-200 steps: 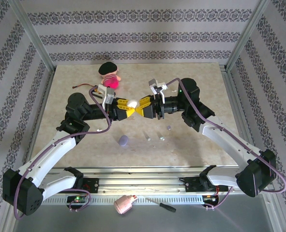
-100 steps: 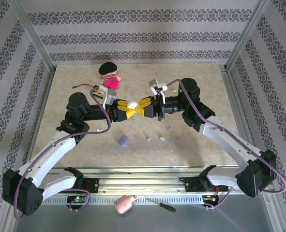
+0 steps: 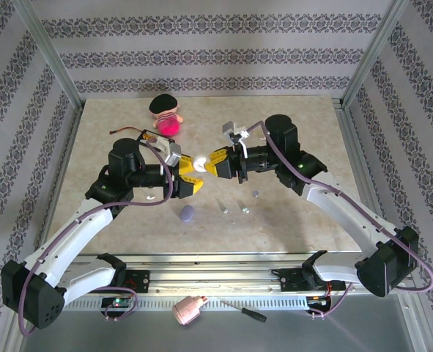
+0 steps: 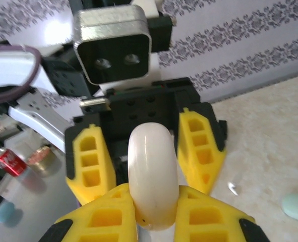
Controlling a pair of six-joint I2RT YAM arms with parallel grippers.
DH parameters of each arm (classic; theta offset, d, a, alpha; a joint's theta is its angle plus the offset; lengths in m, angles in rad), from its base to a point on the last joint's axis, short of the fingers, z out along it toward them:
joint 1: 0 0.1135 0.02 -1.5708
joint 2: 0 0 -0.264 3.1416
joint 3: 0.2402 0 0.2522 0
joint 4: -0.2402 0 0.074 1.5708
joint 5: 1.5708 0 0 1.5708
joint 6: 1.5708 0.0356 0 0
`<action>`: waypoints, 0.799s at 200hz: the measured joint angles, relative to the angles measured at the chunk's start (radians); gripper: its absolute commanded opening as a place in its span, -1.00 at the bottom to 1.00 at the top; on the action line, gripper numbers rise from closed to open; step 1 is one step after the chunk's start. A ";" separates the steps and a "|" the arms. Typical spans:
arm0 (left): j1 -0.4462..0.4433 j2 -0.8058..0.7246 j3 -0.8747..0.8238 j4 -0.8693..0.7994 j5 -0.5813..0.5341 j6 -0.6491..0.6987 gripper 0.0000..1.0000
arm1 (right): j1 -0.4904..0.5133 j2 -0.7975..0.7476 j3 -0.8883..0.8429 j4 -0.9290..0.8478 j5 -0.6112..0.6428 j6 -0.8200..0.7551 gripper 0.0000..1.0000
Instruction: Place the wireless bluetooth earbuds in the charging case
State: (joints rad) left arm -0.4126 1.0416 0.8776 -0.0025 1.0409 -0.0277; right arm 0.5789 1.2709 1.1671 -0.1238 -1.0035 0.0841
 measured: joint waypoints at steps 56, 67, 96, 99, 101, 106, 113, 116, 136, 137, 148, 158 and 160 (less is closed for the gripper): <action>0.000 0.005 0.023 -0.086 0.013 0.054 -0.08 | 0.031 0.017 0.050 -0.215 0.045 -0.150 -0.85; 0.000 0.010 0.027 -0.092 0.020 0.055 -0.12 | 0.041 0.019 0.056 -0.245 0.051 -0.171 -0.85; 0.000 0.019 0.028 -0.098 0.041 0.055 -0.33 | 0.052 0.024 0.073 -0.294 0.064 -0.204 -0.85; 0.000 0.019 0.028 -0.098 0.043 0.055 -0.36 | 0.052 0.026 0.075 -0.297 0.066 -0.205 -0.86; 0.000 0.020 0.028 -0.099 0.045 0.054 -0.39 | 0.052 0.026 0.076 -0.299 0.066 -0.206 -0.86; 0.000 0.020 0.028 -0.099 0.049 0.055 -0.43 | 0.054 0.028 0.079 -0.304 0.069 -0.212 -0.86; 0.000 0.020 0.028 -0.099 0.054 0.054 -0.49 | 0.054 0.031 0.083 -0.311 0.074 -0.217 -0.86; 0.000 0.020 0.028 -0.100 0.056 0.053 -0.51 | 0.054 0.032 0.084 -0.312 0.075 -0.219 -0.86; 0.000 0.020 0.028 -0.104 0.066 0.054 -0.49 | 0.059 0.035 0.097 -0.335 0.076 -0.228 -0.85; 0.000 0.020 0.028 -0.104 0.066 0.055 -0.48 | 0.059 0.035 0.097 -0.338 0.076 -0.229 -0.85; 0.000 0.020 0.028 -0.103 0.070 0.054 -0.32 | 0.060 0.036 0.103 -0.346 0.078 -0.235 -0.86; 0.000 0.020 0.028 -0.103 0.072 0.051 -0.32 | 0.064 0.041 0.109 -0.352 0.080 -0.241 -0.85; 0.000 0.020 0.028 -0.103 0.072 0.050 -0.32 | 0.065 0.042 0.109 -0.352 0.081 -0.241 -0.86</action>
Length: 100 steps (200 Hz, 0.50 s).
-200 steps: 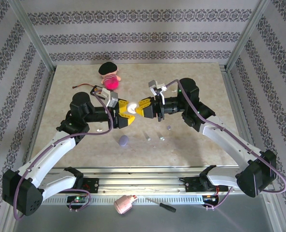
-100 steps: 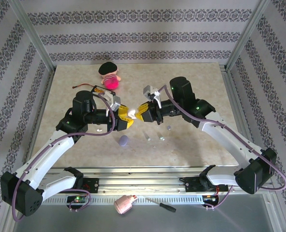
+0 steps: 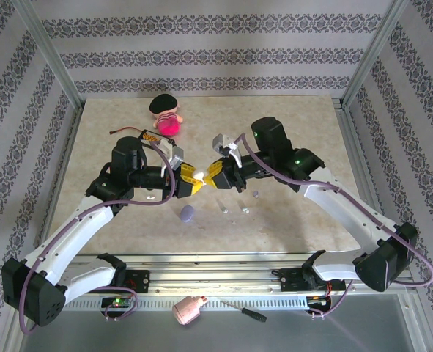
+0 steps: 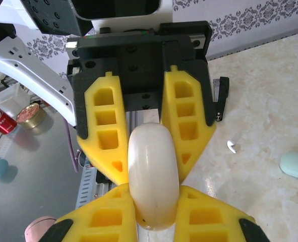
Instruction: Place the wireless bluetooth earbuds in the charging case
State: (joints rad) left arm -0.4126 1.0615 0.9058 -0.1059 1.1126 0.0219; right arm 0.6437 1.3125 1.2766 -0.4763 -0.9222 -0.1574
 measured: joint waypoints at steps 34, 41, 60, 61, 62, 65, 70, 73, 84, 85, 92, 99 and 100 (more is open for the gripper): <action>0.000 0.000 0.000 -0.004 0.002 0.005 -0.58 | 0.009 0.019 0.006 -0.008 0.000 -0.007 -0.85; 0.001 0.000 0.000 -0.007 0.002 0.008 -0.62 | 0.009 0.020 0.008 -0.011 -0.001 -0.008 -0.85; 0.001 0.000 0.000 -0.010 0.003 0.018 -0.59 | 0.009 0.020 0.011 -0.019 0.000 -0.008 -0.85; 0.001 0.000 0.000 -0.011 0.003 0.019 -0.57 | 0.009 0.020 0.011 -0.019 0.000 -0.008 -0.85; 0.001 0.000 0.000 -0.011 0.003 0.020 -0.56 | 0.009 0.020 0.011 -0.020 0.000 -0.009 -0.86; 0.001 0.000 0.000 -0.011 0.003 0.021 -0.47 | 0.009 0.020 0.011 -0.021 0.000 -0.009 -0.86; 0.001 0.000 0.000 -0.012 0.003 0.024 -0.34 | 0.009 0.020 0.011 -0.021 0.001 -0.010 -0.86; 0.001 0.000 0.000 -0.013 0.003 0.024 -0.29 | 0.009 0.020 0.011 -0.021 0.002 -0.011 -0.86; 0.000 0.000 0.000 -0.014 0.002 0.028 -0.26 | 0.009 0.020 0.011 -0.021 0.007 -0.011 -0.85; 0.000 0.000 0.000 -0.014 0.003 0.027 -0.26 | 0.009 0.020 0.011 -0.021 0.007 -0.012 -0.85; 0.000 0.000 0.000 -0.015 0.002 0.028 -0.25 | 0.009 0.020 0.011 -0.021 0.010 -0.012 -0.85; 0.000 0.000 0.000 -0.015 0.002 0.028 -0.25 | 0.009 0.020 0.011 -0.019 0.010 -0.011 -0.85; 0.000 0.000 0.000 -0.015 0.002 0.028 -0.25 | 0.009 0.020 0.011 -0.019 0.010 -0.012 -0.85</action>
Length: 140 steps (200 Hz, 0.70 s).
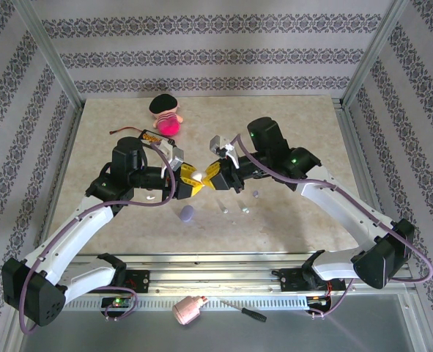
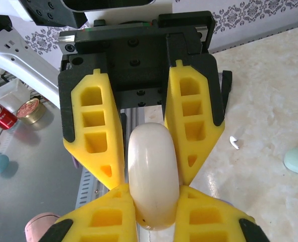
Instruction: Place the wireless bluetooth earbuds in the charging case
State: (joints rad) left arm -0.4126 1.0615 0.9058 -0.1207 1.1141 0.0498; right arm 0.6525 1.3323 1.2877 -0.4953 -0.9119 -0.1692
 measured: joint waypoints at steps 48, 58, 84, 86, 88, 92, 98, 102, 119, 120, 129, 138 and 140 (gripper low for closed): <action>0.000 0.000 0.000 -0.001 -0.011 0.004 -0.33 | -0.002 -0.008 0.000 0.019 -0.001 0.001 -0.85; 0.000 0.000 0.000 -0.002 -0.011 0.004 -0.42 | -0.002 -0.011 0.000 0.021 -0.001 0.001 -0.85; 0.000 0.000 0.000 -0.006 -0.011 0.013 -0.59 | -0.003 -0.011 0.000 0.020 -0.001 0.001 -0.85; 0.000 0.000 0.000 -0.006 -0.011 0.013 -0.60 | -0.003 -0.011 0.000 0.020 -0.002 0.001 -0.84; 0.000 0.000 0.000 -0.006 -0.011 0.014 -0.61 | -0.003 -0.011 0.000 0.020 -0.001 0.001 -0.84; 0.000 0.000 0.000 -0.006 -0.011 0.014 -0.64 | -0.003 -0.011 0.000 0.020 -0.001 0.001 -0.84; 0.000 0.000 0.000 -0.005 -0.011 0.014 -0.71 | -0.003 -0.011 0.000 0.020 -0.001 0.001 -0.83; 0.000 0.000 0.000 -0.005 -0.011 0.014 -0.76 | -0.003 -0.011 0.000 0.020 -0.001 0.001 -0.81; 0.000 0.000 0.000 -0.005 -0.011 0.014 -0.88 | -0.003 -0.011 0.000 0.021 0.000 0.003 -0.58; 0.000 0.000 0.000 -0.005 -0.011 0.014 -0.89 | -0.003 -0.011 0.000 0.021 0.000 0.003 -0.58; 0.000 0.000 0.000 -0.005 -0.010 0.018 -0.92 | -0.002 -0.010 0.000 0.021 0.005 0.006 -0.46; 0.000 0.000 0.000 -0.005 -0.011 0.024 -0.92 | -0.002 -0.010 0.000 0.025 0.011 0.013 -0.24; 0.000 0.000 0.000 -0.005 -0.011 0.027 -0.92 | -0.002 -0.010 0.000 0.026 0.013 0.013 -0.20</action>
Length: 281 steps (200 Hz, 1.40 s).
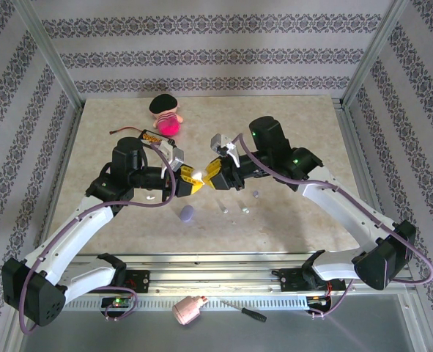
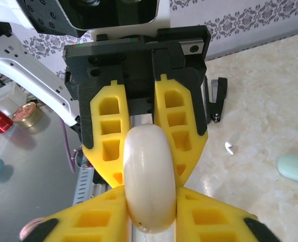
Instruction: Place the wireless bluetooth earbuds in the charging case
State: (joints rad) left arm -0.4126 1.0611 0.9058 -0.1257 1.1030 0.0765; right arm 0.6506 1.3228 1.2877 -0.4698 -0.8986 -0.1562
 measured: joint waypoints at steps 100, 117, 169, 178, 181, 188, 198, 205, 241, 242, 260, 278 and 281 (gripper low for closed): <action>0.000 -0.039 -0.046 0.035 -0.028 0.104 -1.00 | -0.049 0.000 0.000 0.112 0.117 0.145 0.51; 0.000 -0.039 -0.046 0.057 -0.041 0.119 -1.00 | -0.058 -0.001 0.000 0.132 0.115 0.150 0.67; 0.000 -0.031 -0.095 0.177 -0.115 0.133 -1.00 | -0.117 -0.087 -0.051 0.267 0.103 0.200 0.96; 0.000 -0.026 -0.112 0.206 -0.130 0.131 -1.00 | -0.143 -0.110 -0.078 0.324 0.114 0.235 0.97; 0.000 -0.024 -0.119 0.220 -0.137 0.127 -1.00 | -0.154 -0.116 -0.088 0.346 0.118 0.253 0.96; 0.000 -0.021 -0.133 0.246 -0.145 0.121 -1.00 | -0.178 -0.127 -0.111 0.391 0.130 0.290 0.96; 0.000 -0.018 -0.159 0.296 -0.159 0.109 -1.00 | -0.217 -0.135 -0.145 0.452 0.158 0.344 0.96; 0.000 -0.018 -0.181 0.334 -0.170 0.100 -1.00 | -0.245 -0.135 -0.164 0.481 0.186 0.381 0.97; 0.000 -0.001 -0.274 0.512 -0.227 0.053 -1.00 | -0.349 -0.097 -0.263 0.542 0.414 0.546 0.80; 0.000 -0.001 -0.275 0.515 -0.228 0.052 -1.00 | -0.350 -0.096 -0.265 0.542 0.419 0.547 0.79; 0.000 0.014 -0.306 0.598 -0.256 0.029 -1.00 | -0.376 -0.054 -0.292 0.541 0.551 0.610 0.66; 0.000 0.027 -0.325 0.664 -0.277 0.019 -1.00 | -0.406 0.022 -0.296 0.542 0.660 0.674 0.47; 0.000 0.029 -0.327 0.671 -0.279 0.018 -1.00 | -0.410 0.039 -0.296 0.542 0.676 0.678 0.44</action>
State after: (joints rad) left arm -0.4126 1.0904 0.5793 0.5453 0.8242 0.0944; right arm 0.2401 1.3613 0.9916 0.0723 -0.2222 0.5220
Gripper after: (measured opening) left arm 0.205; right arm 0.774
